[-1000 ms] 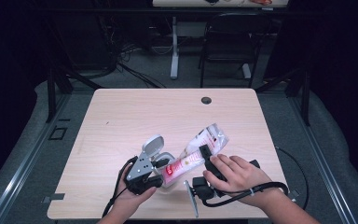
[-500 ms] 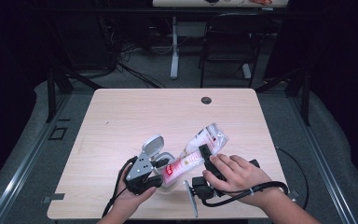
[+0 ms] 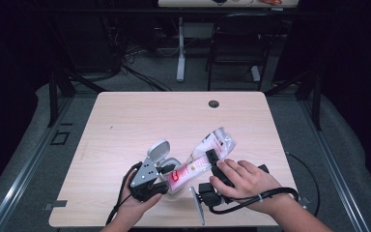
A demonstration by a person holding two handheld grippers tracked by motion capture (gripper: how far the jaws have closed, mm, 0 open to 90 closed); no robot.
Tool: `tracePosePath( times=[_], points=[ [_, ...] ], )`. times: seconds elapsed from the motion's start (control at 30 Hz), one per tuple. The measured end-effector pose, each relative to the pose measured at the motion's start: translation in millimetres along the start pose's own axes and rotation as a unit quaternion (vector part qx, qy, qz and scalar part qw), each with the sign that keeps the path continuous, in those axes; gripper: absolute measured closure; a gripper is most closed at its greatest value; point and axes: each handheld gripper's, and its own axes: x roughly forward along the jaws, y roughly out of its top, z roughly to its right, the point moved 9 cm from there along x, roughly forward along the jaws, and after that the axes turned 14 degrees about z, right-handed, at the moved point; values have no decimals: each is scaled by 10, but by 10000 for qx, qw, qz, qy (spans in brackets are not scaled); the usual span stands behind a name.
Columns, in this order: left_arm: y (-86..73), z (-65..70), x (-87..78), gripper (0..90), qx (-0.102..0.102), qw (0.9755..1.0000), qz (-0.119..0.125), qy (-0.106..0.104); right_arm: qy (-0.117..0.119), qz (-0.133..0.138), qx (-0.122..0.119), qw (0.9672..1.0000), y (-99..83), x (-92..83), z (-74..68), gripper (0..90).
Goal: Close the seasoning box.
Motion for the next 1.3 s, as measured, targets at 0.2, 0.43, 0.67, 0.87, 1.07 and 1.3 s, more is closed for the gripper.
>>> tracePosePath(
  times=[0.2, 0.43, 0.67, 0.87, 1.07, 1.3],
  points=[
    [-1, -1, -1, 651, -3, 10000, -4, -2, -10, -7, -2, 10000, 3, 1, 6, 857],
    [-5, -2, 0, 650, -2, 10000, -12, 5, 3, 12, -25, 10000, 12, 3, 20, 858],
    [-5, -1, 2, 651, -1, 10000, -15, 10, 6, -20, -40, 10000, 12, -4, 31, 858],
    [-2, -5, -2, 651, -12, 10000, -14, 7, -14, 7, -22, 10000, 18, 2, 42, 859],
    [2, -7, -4, 651, -23, 10000, -7, 7, -11, 2, -42, 10000, 20, 2, 52, 860],
    [4, -1, -2, 651, -46, 10000, 0, -6, 11, -30, -86, 10000, 22, -9, 73, 861]
  ],
)
